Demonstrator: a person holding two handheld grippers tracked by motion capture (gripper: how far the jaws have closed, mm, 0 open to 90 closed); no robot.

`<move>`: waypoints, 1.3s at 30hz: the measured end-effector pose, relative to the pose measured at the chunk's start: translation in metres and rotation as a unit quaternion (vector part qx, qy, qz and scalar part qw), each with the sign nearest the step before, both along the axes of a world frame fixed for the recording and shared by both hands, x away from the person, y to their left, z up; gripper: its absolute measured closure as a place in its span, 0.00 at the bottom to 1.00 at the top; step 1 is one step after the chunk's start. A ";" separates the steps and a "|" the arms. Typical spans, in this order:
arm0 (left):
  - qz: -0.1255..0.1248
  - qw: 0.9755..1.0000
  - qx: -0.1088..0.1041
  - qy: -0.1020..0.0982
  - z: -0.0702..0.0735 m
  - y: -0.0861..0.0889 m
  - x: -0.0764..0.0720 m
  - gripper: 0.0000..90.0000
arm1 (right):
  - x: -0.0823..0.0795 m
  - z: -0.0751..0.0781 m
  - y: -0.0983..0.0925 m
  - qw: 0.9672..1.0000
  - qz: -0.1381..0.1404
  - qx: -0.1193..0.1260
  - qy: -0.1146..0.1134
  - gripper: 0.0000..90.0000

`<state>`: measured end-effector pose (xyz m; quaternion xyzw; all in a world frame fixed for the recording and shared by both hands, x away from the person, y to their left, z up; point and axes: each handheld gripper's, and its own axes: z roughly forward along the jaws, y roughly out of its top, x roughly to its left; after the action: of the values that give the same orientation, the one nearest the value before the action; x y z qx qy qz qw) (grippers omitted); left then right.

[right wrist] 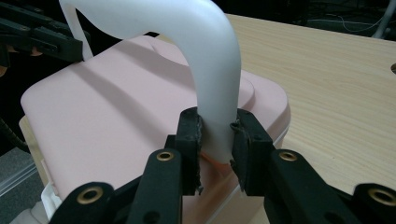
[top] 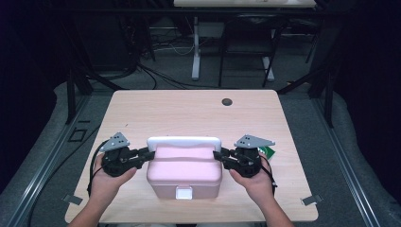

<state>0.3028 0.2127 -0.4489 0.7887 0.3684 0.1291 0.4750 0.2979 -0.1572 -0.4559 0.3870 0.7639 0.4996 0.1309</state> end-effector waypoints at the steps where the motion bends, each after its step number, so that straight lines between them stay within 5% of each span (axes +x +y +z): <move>1: 0.000 1.000 0.000 0.000 0.000 0.000 0.000 0.81 | 0.000 0.000 0.000 1.000 0.000 0.000 0.000 0.82; 21: -0.009 1.000 0.012 0.007 0.005 -0.002 -0.001 0.81 | -0.005 0.001 -0.001 1.000 0.003 -0.007 -0.002 0.82; 39: -0.009 1.000 -0.007 0.006 0.021 0.000 0.010 0.81 | 0.003 0.015 -0.003 1.000 -0.003 0.017 -0.011 0.82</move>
<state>0.3124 0.2129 -0.4274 0.7894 0.3651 0.1178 0.4793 0.3011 -0.1605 -0.4408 0.3860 0.7526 0.5162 0.1347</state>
